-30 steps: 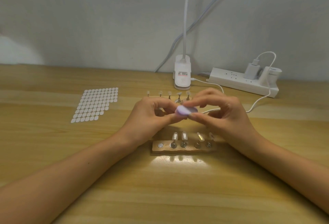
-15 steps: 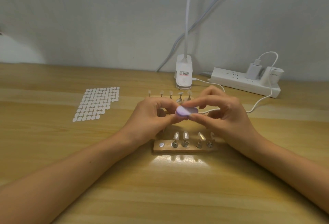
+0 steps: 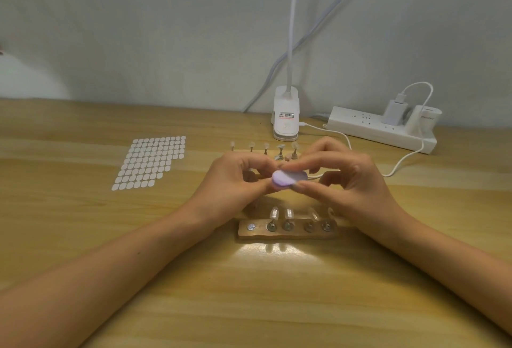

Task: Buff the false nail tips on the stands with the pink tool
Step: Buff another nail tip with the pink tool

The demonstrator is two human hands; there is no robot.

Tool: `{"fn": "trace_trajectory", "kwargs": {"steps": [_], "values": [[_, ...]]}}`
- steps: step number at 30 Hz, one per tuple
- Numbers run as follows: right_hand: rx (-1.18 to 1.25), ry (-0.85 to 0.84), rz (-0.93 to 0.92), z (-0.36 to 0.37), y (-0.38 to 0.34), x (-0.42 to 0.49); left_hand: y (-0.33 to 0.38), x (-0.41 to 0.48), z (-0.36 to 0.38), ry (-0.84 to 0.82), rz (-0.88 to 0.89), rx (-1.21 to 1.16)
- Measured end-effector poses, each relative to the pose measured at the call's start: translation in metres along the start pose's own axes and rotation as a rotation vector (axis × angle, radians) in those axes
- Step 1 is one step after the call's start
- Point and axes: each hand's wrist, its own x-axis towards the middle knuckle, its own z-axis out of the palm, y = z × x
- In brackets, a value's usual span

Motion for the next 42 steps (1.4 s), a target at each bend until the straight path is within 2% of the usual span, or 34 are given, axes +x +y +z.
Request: {"fn": "trace_trajectory", "kwargs": {"steps": [3,6,10,13,17,20,24,27,31,34,38,42], "values": [[-0.014,0.078,0.087,-0.0029,0.0006,0.0012,0.0005,0.0003,-0.0002,0.017,0.001,-0.003],[0.000,0.039,0.025,-0.0020,0.0003,-0.0005,0.0020,-0.0012,0.0004,0.001,0.012,-0.005],[-0.059,0.104,0.087,-0.0036,0.0031,0.0017,0.0005,0.0002,-0.0003,0.020,-0.001,0.006],[-0.062,0.024,-0.020,-0.0009,0.0017,0.0001,0.0009,-0.0006,0.0000,-0.001,-0.004,-0.001],[-0.065,0.098,0.080,-0.0041,0.0028,0.0013,-0.0005,0.0007,-0.0004,0.021,0.000,0.007],[-0.037,0.019,-0.021,-0.0020,0.0011,-0.0006,-0.0007,0.0003,-0.0002,0.006,-0.001,-0.001],[-0.033,0.097,0.075,-0.0043,0.0023,0.0016,-0.0017,0.0010,0.0001,0.017,0.003,-0.002],[-0.017,0.014,-0.013,-0.0013,0.0014,-0.0002,-0.0021,0.0004,-0.0005,0.003,0.001,-0.013],[-0.057,0.097,0.076,-0.0051,0.0044,0.0014,-0.0028,0.0015,-0.0003,0.017,-0.001,-0.008],[-0.041,0.015,-0.021,-0.0017,0.0029,0.0002,-0.0008,0.0006,0.0001,0.000,0.004,-0.019],[-0.085,0.110,0.076,-0.0053,0.0053,0.0020,-0.0005,0.0011,-0.0003,0.012,-0.005,-0.027],[-0.050,0.047,0.000,-0.0029,0.0040,0.0009,0.0008,0.0003,0.0005,0.003,-0.015,0.009]]}}
